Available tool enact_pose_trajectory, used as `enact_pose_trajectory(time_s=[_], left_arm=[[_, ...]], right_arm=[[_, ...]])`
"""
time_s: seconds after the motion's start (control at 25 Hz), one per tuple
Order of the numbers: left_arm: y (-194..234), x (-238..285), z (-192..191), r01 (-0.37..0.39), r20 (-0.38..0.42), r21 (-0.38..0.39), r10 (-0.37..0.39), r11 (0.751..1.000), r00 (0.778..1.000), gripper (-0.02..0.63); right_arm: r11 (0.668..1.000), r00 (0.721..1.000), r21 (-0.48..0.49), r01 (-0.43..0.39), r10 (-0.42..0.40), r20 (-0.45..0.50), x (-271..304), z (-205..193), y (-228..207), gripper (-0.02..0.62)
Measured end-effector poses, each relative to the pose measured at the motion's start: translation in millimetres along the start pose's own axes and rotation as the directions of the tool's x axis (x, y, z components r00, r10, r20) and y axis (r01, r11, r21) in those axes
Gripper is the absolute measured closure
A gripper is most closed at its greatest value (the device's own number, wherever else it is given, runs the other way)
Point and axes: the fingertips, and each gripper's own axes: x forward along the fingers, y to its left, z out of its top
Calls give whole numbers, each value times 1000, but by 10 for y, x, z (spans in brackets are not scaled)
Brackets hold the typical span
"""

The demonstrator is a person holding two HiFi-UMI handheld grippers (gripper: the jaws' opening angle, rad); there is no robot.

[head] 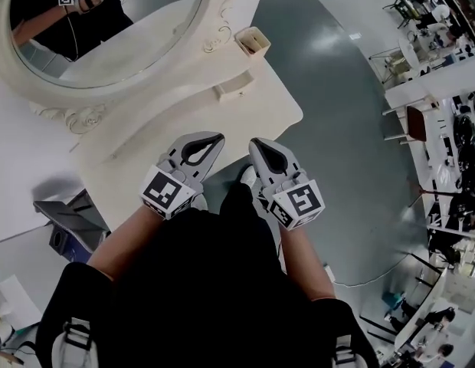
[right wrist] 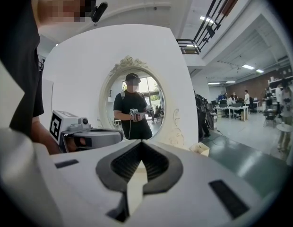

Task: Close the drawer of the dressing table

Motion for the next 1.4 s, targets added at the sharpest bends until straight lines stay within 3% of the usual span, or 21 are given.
enact_pose_trajectory(time_s=[0.4,0.84,1.2,1.4], left_arm=[[310,478,10,-121,-8,7,121,993,993,612],[618,1115,-50,-257,-8,3,257,966,966,612],[755,1499,-171,-354,-7,23,354,935,935,612],[799,1631,-274,-399,-10,7,399,917,917,612]], right_arm=[[993,994,-14,-114,114,2,348,123,-604,594],[974,972,-12,-228,227,-68,745,51,-1399,594],[943,932,18,-331,330,-151,1025,-249,-1838,594],[931,901,23,-363,358,-244,1178,-590,-2008,594]])
